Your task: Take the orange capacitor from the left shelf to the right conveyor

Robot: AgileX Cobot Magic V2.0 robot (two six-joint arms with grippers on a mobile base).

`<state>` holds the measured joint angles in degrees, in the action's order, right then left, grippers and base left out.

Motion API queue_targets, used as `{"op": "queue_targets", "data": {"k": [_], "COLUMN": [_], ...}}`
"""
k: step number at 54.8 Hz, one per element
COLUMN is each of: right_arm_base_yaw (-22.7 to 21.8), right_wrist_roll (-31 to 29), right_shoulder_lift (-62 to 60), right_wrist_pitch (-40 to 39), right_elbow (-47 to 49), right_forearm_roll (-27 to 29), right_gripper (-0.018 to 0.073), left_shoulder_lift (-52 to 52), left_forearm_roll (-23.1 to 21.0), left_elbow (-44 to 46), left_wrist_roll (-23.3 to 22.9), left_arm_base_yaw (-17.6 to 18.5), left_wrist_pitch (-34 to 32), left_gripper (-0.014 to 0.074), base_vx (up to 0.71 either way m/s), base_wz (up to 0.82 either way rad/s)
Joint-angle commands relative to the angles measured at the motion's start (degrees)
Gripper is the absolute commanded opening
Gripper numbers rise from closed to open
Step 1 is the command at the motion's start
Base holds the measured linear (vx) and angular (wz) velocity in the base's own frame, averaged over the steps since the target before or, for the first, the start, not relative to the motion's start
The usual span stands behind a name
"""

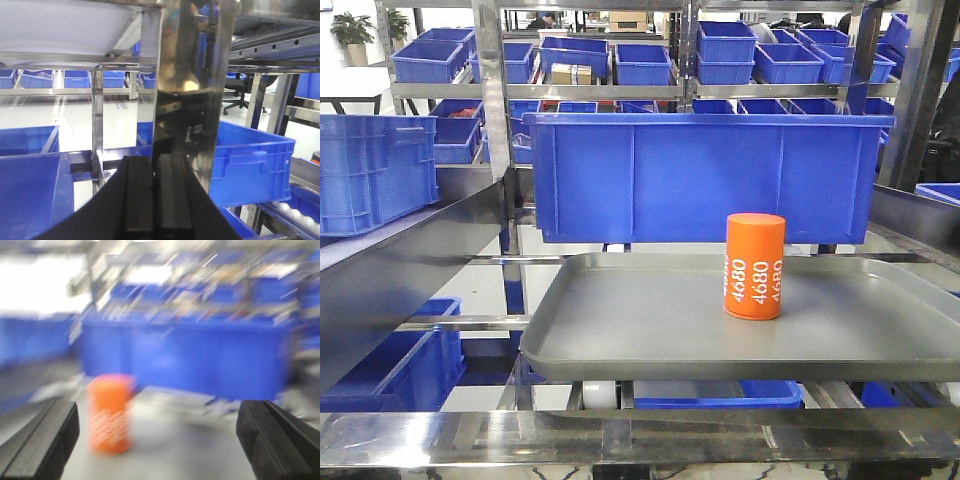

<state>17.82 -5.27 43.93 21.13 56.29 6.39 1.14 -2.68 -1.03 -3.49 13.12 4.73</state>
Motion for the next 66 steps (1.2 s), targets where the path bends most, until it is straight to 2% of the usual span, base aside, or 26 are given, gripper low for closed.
{"op": "queue_targets", "data": {"k": [1, 2, 3, 33, 42, 49, 52, 56, 66], "right_arm_base_yaw": [4.0, 4.4, 5.8, 5.7, 5.7, 5.7, 5.7, 5.7, 5.7], "right_wrist_roll": [-1.4, -1.4, -0.8, 0.1, 0.2, 0.8, 1.0, 1.1, 0.9], "right_shoulder_lift": [4.3, 4.8, 12.3, 25.7, 28.9, 30.3, 30.6, 30.6, 29.8], "right_wrist_pitch": [-3.1, -2.9, -2.3, -2.8, -6.0, -7.5, -7.8, -8.0, -7.2], "right_elbow": [4.3, 4.6, 8.1, 14.3, 15.0, 15.0, 15.0, 15.0, 15.0], "right_forearm_roll": [0.8, 1.0, 1.8, 2.4, 2.7, 3.1, 3.1, 3.1, 2.8], "right_gripper": [0.0671, 0.0671, 0.0665, 0.0649, 0.0643, 0.0597, 0.055, 0.0432, -0.0018], "left_shoulder_lift": [0.2, 0.2, 0.2, 0.2, 0.2, 0.2, 0.2, 0.2, 0.2], "left_forearm_roll": [-0.3, -0.3, -0.3, -0.3, -0.3, -0.3, -0.3, -0.3, -0.3], "left_elbow": [1.7, 1.7, 1.7, 1.7, 1.7, 1.7, 1.7, 1.7, 1.7], "left_wrist_roll": [-0.3, -0.3, -0.3, -0.3, -0.3, -0.3, -0.3, -0.3, -0.3], "left_arm_base_yaw": [0.4, 0.4, 0.4, 0.4, 0.4, 0.4, 0.4, 0.4, 0.4], "left_wrist_pitch": [-4.7, -4.7, -4.7, -4.7, -4.7, -4.7, -4.7, -4.7, -4.7], "left_gripper": [-0.0006, -0.0006, -0.0006, -0.0006, -0.0006, -0.0006, -0.0006, -0.0006, -0.0006], "base_vx": [0.0, 0.0, 0.0, 0.0, 0.0, 0.0, 0.0, 0.0, 0.0], "base_wz": [0.0, 0.0, 0.0, 0.0, 0.0, 0.0, 0.0, 0.0, 0.0]}}
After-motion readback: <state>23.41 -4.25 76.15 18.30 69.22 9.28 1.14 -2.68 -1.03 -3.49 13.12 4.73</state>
